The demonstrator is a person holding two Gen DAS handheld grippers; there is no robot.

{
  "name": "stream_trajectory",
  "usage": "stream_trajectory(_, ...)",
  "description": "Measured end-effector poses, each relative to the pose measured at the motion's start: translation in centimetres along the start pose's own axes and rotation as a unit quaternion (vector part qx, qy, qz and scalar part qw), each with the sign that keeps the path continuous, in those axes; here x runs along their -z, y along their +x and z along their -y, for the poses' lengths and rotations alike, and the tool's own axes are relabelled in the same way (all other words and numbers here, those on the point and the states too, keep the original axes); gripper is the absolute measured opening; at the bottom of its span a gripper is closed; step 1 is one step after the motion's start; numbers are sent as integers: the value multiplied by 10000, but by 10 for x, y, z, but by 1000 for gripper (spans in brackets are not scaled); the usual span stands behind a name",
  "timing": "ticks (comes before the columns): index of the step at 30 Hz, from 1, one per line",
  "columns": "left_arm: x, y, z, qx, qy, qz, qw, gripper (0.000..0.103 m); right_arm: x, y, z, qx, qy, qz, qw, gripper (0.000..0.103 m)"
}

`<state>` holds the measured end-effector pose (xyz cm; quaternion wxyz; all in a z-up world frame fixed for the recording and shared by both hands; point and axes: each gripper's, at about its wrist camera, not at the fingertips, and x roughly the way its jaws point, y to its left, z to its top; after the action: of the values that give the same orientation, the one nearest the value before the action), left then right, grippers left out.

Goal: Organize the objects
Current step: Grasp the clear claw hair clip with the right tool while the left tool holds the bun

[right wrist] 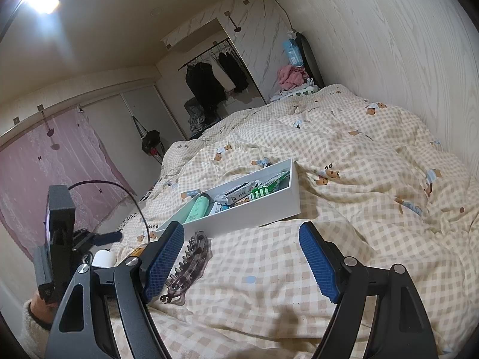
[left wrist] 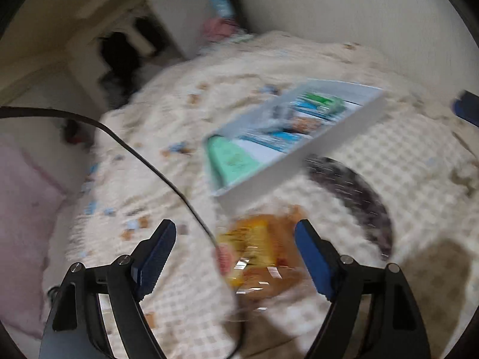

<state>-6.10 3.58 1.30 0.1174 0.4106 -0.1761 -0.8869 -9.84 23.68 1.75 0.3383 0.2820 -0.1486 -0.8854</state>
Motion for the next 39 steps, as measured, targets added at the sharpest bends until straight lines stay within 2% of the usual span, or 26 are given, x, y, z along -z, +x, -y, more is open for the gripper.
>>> stream_trajectory(1, 0, -2, -1, -2, -20, 53, 10000, 84, 0, 0, 0, -4, 2, -8, 10000, 80)
stream_trajectory(5, 0, 0, -13, 701, -325, -64, 9970, 84, 0, 0, 0, -8, 7, -16, 10000, 80)
stream_trajectory(8, 2, -4, -24, 1216, -585, 16, 9909, 84, 0, 0, 0, -7, 0, -20, 10000, 80)
stream_trajectory(10, 2, -8, -24, 1603, -462, 126, 9859, 84, 1, 0, 0, -5, -2, -16, 10000, 80)
stream_trajectory(12, 1, -7, -16, 1650, -128, 39, 9862, 84, 1, 0, 0, -5, 2, -25, 10000, 80)
stream_trajectory(14, -1, -2, -8, 1465, 69, -79, 9892, 84, 1, 0, 0, -7, 3, -24, 10000, 80)
stream_trajectory(17, -3, 8, -5, 1439, -105, -378, 9888, 84, 1, 0, 0, -5, 5, -20, 10000, 80)
stream_trajectory(19, -3, 18, -12, 1712, -584, -674, 9812, 84, 1, 0, 0, -8, 8, -28, 10000, 80)
stream_trajectory(21, -1, 29, -24, 2037, -1159, -940, 9676, 82, 1, 0, 0, -8, 9, -29, 10000, 80)
stream_trajectory(22, 1, 33, -30, 2098, -1401, -1031, 9621, 68, 1, 0, 0, -7, 8, -27, 10000, 80)
stream_trajectory(23, 3, 35, -36, 2045, -1541, -1087, 9605, 56, 1, 0, -1, -4, 4, -23, 10000, 80)
stream_trajectory(24, 4, 36, -41, 2020, -1637, -1101, 9593, 49, 1, 0, 0, -5, 3, -23, 10000, 80)
stream_trajectory(25, 6, 35, -48, 2199, -1800, -1051, 9530, 48, 1, 0, 0, -5, 4, -30, 10000, 80)
stream_trajectory(26, 8, 35, -55, 2445, -1976, -1024, 9438, 48, 1, 0, 0, -5, 2, -37, 10000, 80)
stream_trajectory(28, 12, 35, -62, 2710, -2123, -1082, 9326, 48, 1, 0, 0, -8, 9, -38, 10000, 80)
stream_trajectory(32, 12, 38, -70, 2817, -2417, -1160, 9213, 51, 1, 0, -1, -4, 3, -35, 10000, 80)
stream_trajectory(35, 10, 43, -72, 2992, -2642, -1270, 9081, 63, 1, -1, -1, -7, 8, -36, 10000, 80)
stream_trajectory(37, 8, 44, -70, 2925, -2647, -1254, 9103, 71, 1, 0, -1, -6, 8, -36, 10000, 80)
stream_trajectory(39, 6, 44, -65, 2843, -2515, -1258, 9166, 72, 1, -1, -1, -6, 6, -40, 10000, 80)
